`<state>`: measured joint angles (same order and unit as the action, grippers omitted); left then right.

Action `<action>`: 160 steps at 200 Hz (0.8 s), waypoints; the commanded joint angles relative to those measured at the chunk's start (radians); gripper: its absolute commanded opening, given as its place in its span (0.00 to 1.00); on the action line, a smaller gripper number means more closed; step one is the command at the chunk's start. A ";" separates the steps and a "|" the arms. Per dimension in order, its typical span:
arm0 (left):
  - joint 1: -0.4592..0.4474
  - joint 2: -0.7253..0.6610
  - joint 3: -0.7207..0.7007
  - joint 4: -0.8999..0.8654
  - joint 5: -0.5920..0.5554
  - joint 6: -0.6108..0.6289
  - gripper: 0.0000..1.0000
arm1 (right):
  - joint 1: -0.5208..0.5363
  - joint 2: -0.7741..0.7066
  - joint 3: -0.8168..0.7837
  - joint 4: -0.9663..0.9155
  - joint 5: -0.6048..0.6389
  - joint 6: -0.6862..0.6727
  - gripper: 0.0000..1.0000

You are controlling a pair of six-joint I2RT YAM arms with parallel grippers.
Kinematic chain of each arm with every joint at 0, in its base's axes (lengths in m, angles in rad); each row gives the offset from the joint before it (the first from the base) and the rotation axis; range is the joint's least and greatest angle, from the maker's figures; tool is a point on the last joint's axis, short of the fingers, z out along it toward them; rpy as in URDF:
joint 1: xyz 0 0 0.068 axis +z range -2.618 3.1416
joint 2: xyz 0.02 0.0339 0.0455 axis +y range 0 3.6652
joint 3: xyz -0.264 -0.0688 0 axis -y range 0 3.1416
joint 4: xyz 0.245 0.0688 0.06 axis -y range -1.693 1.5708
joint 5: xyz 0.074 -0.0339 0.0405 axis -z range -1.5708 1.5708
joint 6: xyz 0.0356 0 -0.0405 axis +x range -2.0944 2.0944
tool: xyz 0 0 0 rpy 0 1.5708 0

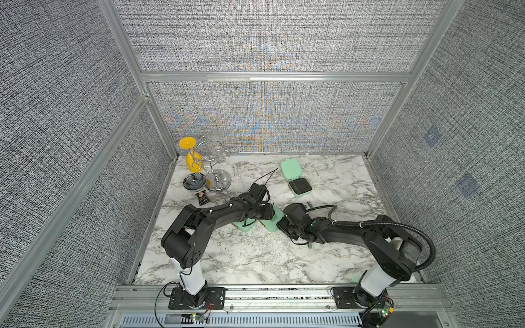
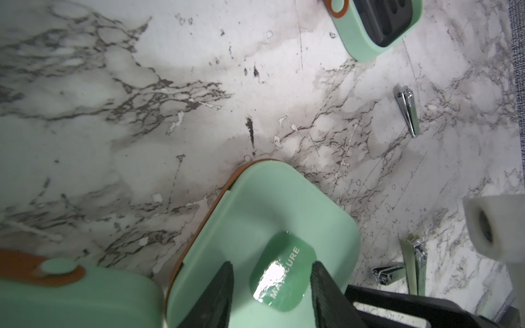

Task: Organize nail clipper sets
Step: Close the storage box at the center of the board.

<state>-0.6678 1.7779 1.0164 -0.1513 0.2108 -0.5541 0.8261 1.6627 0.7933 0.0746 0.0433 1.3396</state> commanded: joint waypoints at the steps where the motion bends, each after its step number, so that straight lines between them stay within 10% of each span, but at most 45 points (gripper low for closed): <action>1: -0.001 0.014 -0.019 -0.159 -0.030 -0.007 0.47 | 0.002 0.010 0.007 0.016 0.019 0.005 0.37; 160: -0.001 0.002 -0.092 -0.118 -0.023 -0.039 0.47 | 0.034 0.085 -0.069 0.196 0.066 0.073 0.31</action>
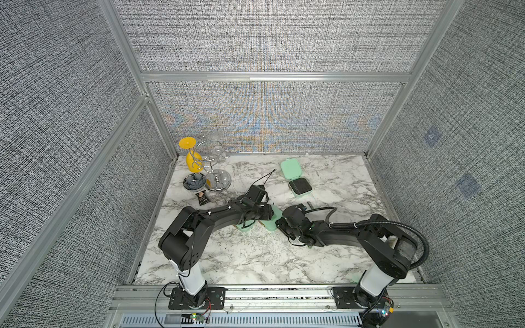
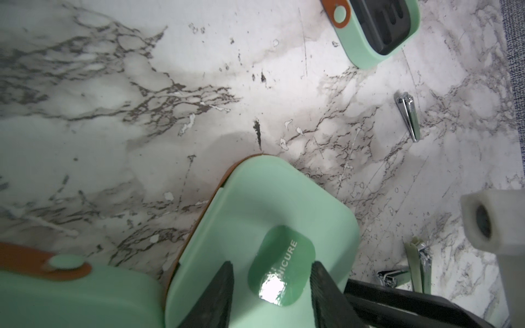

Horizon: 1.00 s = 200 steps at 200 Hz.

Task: Organize nail clipper sets
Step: Close the storage box at the center of the board.

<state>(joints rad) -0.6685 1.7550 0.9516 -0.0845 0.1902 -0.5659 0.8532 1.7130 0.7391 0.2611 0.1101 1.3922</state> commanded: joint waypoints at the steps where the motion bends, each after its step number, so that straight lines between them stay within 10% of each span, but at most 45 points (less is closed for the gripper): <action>1: 0.000 0.026 -0.029 -0.184 -0.003 -0.027 0.47 | 0.007 0.036 -0.015 0.010 -0.001 0.020 0.31; 111: 0.000 0.028 -0.030 -0.198 -0.014 -0.016 0.47 | 0.008 -0.035 -0.016 -0.053 0.042 -0.053 0.34; 200: -0.005 -0.028 0.112 -0.298 -0.048 0.022 0.48 | -0.146 -0.292 0.332 -0.775 0.159 -0.693 0.63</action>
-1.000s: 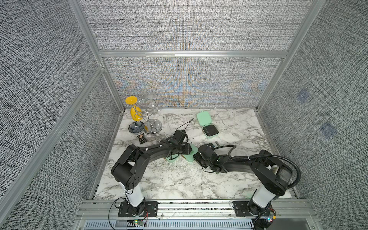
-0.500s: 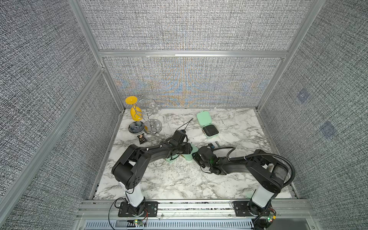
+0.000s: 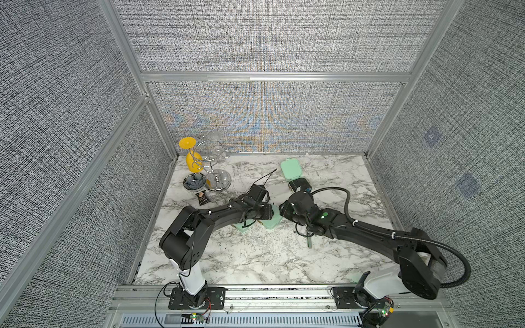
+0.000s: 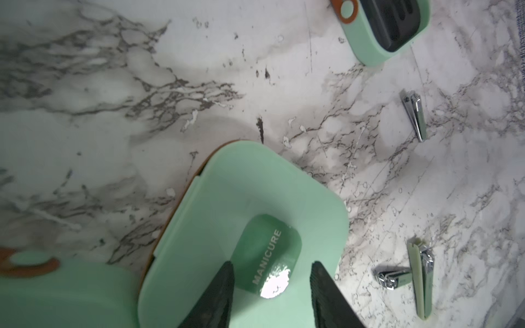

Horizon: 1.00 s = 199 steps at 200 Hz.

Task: Organize nail clipper sets
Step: Close the storage box at the center of the board, then move the nail clipper to the center of the board, then adjust the storage box at the center of the board.

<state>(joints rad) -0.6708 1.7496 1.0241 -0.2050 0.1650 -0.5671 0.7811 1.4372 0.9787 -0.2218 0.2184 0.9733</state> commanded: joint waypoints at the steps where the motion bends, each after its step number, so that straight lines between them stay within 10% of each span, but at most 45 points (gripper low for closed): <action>1: -0.003 -0.025 0.042 -0.179 -0.023 0.024 0.48 | -0.082 -0.017 0.097 -0.298 0.049 -0.284 0.64; 79: -0.168 -0.085 0.067 -0.249 -0.019 -0.054 0.50 | -0.478 0.229 0.397 -0.419 -0.157 -0.672 0.63; 125: -0.261 -0.029 0.022 -0.138 -0.003 -0.184 0.49 | -0.541 0.497 0.605 -0.419 -0.223 -0.746 0.48; 199: -0.270 0.097 0.107 -0.203 -0.193 -0.286 0.48 | -0.551 0.741 0.781 -0.445 -0.237 -0.782 0.48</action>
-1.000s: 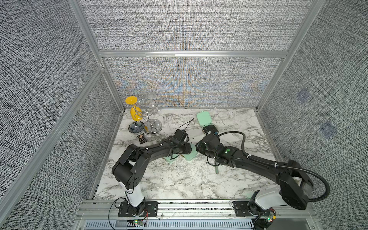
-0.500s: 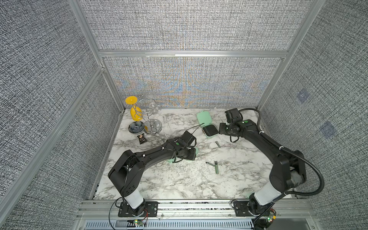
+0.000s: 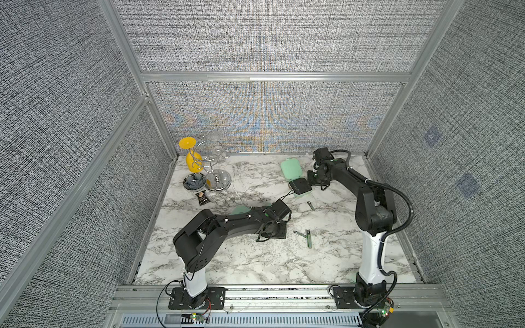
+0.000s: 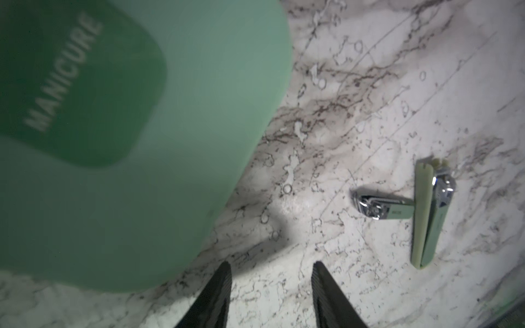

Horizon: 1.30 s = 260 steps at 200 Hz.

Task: Organize nail clipper sets
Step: Adjust the storage box at the center of the board.

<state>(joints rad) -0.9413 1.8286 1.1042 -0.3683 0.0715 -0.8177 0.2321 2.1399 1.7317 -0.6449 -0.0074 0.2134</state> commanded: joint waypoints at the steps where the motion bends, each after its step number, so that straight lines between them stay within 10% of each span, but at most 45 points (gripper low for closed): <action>1: 0.002 0.019 0.028 -0.041 -0.102 -0.036 0.48 | -0.002 0.041 0.030 -0.023 -0.011 -0.022 0.48; 260: 0.344 0.096 0.209 -0.110 -0.141 0.127 0.48 | 0.095 0.114 -0.039 0.004 -0.020 0.152 0.32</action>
<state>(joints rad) -0.6128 1.9324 1.3125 -0.4881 -0.0715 -0.7074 0.3023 2.2620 1.7409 -0.5529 -0.0196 0.3058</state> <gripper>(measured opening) 0.483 0.322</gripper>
